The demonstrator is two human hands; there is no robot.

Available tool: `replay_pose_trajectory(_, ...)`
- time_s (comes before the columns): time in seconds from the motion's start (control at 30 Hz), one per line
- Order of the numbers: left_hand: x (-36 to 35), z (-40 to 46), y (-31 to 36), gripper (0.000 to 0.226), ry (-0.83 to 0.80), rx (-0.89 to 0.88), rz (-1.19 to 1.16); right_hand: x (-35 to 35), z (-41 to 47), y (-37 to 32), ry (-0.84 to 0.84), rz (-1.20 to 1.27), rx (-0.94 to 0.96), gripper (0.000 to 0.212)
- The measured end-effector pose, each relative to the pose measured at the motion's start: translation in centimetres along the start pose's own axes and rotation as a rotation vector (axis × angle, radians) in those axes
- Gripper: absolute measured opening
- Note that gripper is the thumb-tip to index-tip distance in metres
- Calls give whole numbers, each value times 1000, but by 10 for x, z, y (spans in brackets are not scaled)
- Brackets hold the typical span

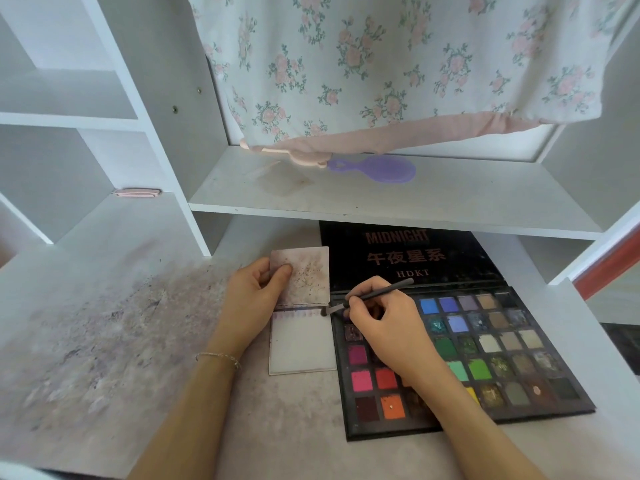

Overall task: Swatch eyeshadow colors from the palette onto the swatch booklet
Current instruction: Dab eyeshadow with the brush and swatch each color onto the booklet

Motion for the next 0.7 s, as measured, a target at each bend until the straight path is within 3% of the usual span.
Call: replay_pose_trajectory(0.7, -1, 1, 0, 13, -10, -14, -11, -1, 0, -1, -19, -2, 25, 16)
Point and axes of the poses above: each hand's wrist, its own z-axis towards the middle knuckle, its own x-axis out of the back of the hand, y = z × x, the point moved 5 cm from there along z, towards the middle knuckle, and after that the axes turned 4 degrees about -z, right-handed, at the moved point
